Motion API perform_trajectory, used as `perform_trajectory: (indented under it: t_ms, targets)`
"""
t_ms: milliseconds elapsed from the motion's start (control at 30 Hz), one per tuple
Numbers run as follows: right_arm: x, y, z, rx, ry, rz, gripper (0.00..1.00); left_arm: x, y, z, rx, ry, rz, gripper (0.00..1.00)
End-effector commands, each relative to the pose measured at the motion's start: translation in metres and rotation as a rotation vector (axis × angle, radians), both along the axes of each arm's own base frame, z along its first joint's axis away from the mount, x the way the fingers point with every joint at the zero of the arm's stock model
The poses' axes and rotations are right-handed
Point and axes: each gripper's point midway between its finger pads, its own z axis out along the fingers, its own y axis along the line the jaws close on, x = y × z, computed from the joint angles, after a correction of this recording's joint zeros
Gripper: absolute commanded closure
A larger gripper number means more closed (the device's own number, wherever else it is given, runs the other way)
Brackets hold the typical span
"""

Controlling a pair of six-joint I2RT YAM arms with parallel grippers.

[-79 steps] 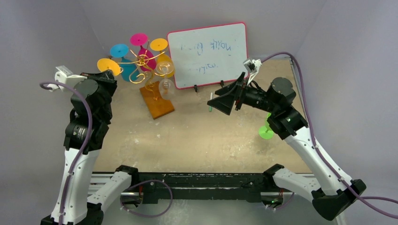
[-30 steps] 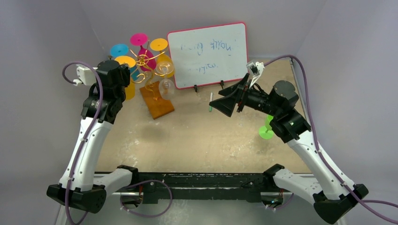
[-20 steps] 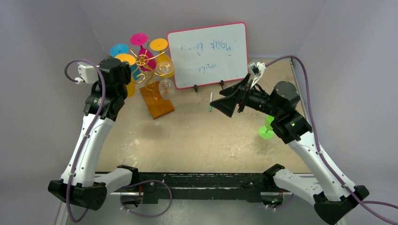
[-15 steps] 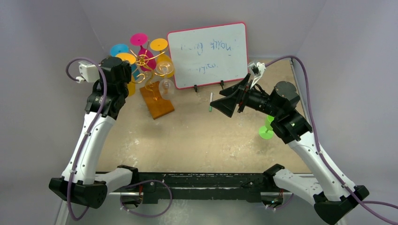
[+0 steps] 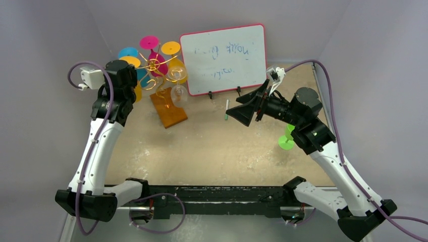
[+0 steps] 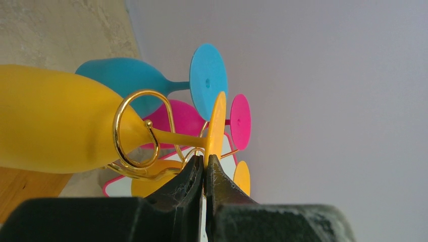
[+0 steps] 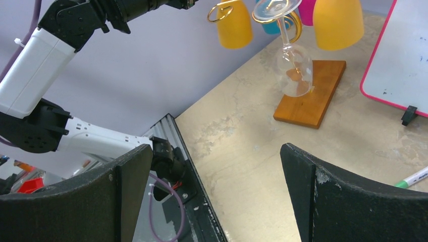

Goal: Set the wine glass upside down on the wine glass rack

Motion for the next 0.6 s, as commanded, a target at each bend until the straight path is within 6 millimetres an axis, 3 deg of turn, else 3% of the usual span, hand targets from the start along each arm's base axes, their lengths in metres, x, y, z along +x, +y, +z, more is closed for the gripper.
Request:
perform_trajectory:
  t_ms: [0,567]
  targets:
    - [-0.002,-0.004,0.024,0.028,-0.078,-0.015,0.00,-0.002,0.016,0.019,-0.010,-0.076,0.057,1.00]
    - [0.002,-0.004,0.020,0.014,-0.073,-0.025,0.00,-0.009,0.033,0.017,-0.045,-0.080,0.058,1.00]
